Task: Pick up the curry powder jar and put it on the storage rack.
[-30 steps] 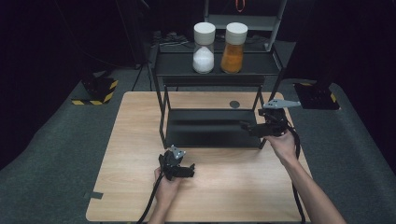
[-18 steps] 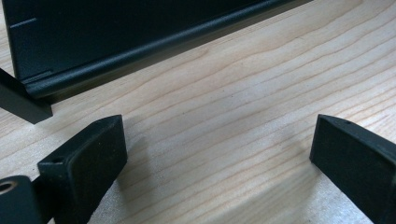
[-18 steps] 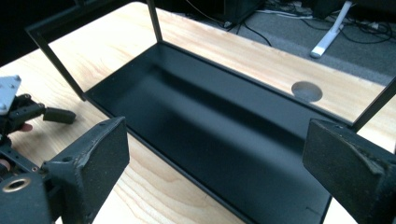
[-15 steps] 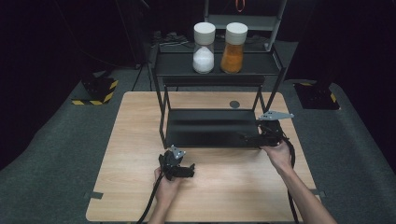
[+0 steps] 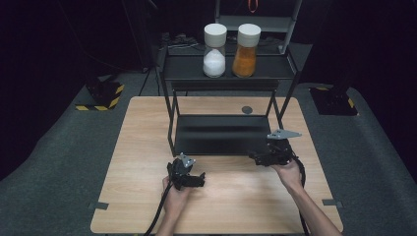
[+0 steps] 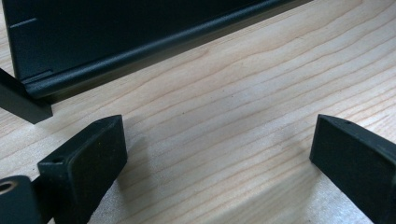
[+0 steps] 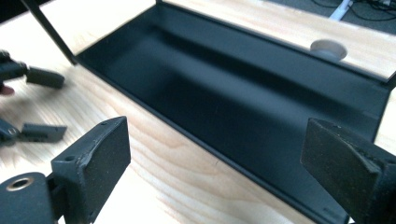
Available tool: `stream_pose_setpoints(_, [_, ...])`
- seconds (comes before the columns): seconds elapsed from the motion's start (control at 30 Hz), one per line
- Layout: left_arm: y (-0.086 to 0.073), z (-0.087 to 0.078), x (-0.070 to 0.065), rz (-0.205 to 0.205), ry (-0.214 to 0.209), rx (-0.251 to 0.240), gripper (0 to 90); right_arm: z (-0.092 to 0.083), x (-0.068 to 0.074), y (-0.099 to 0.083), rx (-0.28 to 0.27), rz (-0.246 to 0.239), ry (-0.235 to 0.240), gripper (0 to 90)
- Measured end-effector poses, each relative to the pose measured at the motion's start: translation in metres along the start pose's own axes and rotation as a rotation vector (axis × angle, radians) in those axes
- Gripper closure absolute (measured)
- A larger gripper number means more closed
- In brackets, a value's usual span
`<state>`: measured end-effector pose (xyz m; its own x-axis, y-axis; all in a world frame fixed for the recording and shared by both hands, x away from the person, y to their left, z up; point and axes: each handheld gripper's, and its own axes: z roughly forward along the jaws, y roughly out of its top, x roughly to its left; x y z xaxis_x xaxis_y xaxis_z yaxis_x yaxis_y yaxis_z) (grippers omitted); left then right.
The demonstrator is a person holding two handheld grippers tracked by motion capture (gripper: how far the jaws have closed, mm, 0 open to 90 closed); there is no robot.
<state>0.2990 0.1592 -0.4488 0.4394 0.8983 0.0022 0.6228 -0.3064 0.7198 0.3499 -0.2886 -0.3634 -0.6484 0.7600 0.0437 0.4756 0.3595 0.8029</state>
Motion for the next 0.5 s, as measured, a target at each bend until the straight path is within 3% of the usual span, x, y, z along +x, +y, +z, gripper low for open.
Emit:
stream_pose_setpoints(0.27, [0.000,0.000,0.000,-0.001,0.000,0.000,3.8,0.012,0.007,-0.016,0.026,0.003,-0.006,7.7])
stream_pose_setpoints(0.5, [0.000,0.000,0.000,-0.001,0.001,0.000,3.8,0.022,0.017,-0.031,0.058,-0.028,-0.019,7.5])
